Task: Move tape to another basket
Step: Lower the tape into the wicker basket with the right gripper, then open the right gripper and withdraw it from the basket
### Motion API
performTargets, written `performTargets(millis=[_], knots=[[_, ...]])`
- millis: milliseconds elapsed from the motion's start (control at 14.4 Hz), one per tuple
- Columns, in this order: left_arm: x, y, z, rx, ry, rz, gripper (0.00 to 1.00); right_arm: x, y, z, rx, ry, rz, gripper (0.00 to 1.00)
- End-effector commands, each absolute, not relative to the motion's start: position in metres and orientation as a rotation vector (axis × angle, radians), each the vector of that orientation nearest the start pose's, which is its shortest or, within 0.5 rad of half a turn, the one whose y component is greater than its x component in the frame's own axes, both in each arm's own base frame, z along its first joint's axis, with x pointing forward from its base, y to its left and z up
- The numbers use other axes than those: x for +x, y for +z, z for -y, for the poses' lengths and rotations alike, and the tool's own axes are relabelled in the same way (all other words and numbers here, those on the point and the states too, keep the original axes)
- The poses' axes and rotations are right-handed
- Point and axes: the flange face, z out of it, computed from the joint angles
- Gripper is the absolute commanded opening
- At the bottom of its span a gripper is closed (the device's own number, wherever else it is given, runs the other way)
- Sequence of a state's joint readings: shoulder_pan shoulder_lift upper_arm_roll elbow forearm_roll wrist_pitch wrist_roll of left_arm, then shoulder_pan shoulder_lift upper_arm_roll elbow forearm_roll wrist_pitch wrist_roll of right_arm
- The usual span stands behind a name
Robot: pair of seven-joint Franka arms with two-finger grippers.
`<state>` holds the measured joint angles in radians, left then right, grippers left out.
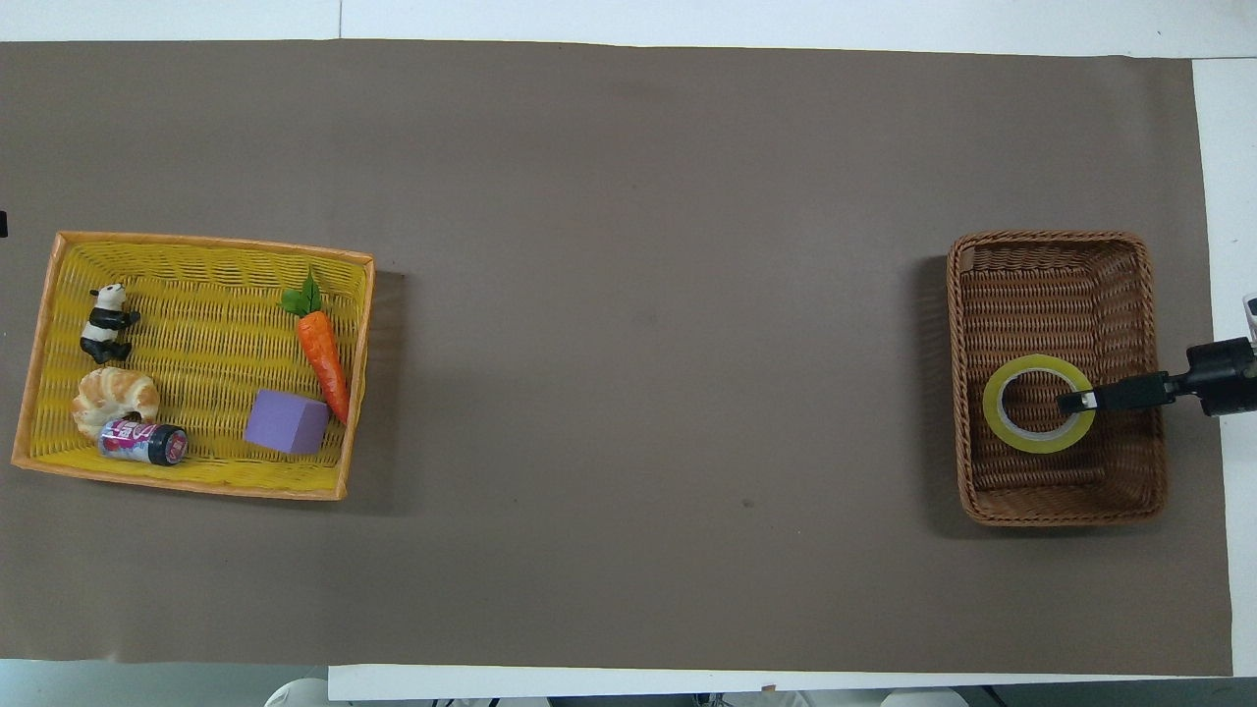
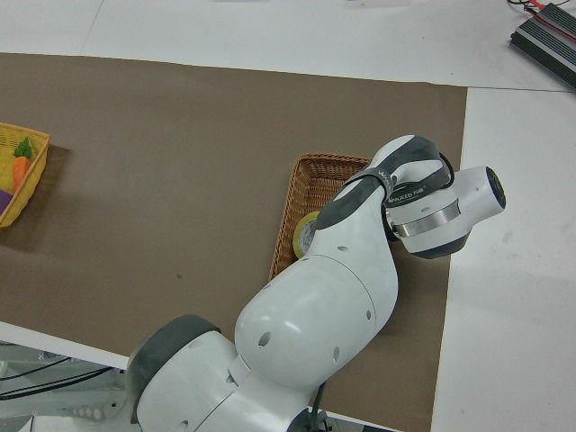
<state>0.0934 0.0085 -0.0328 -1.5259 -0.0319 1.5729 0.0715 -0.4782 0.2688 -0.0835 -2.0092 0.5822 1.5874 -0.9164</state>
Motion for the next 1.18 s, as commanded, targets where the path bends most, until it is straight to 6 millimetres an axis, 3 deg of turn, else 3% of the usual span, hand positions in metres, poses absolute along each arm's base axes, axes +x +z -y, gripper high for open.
performTargets(millis=[0,139,279,488,697,905,975,1114], knots=[[0.549,0.671,-0.016,-3.199,-0.017,-0.033,1.0,0.471,0.309,0.226,-2.327,0.157,0.222,1.0],[0.545,0.675,0.009,-3.185,-0.026,-0.097,1.0,0.475,0.315,0.229,-2.338,0.145,0.23,1.0],[0.539,0.665,0.025,-3.168,0.014,-0.139,1.0,0.483,0.333,0.228,-2.371,0.13,0.27,1.0],[0.534,0.659,0.021,-3.168,0.048,-0.127,1.0,0.489,0.382,0.227,-2.466,0.098,0.37,1.0],[0.533,0.659,0.021,-3.167,0.046,-0.129,1.0,0.487,0.417,0.224,-2.532,0.064,0.414,1.0],[0.533,0.659,0.021,-3.167,0.046,-0.129,1.0,0.513,0.477,0.19,-2.743,0.106,0.484,1.0],[0.533,0.659,0.021,-3.166,0.046,-0.129,1.0,0.522,0.504,0.168,-2.833,0.143,0.399,1.0],[0.533,0.659,0.021,-3.166,0.046,-0.129,1.0,0.521,0.543,0.135,-2.94,0.197,0.2,1.0]])
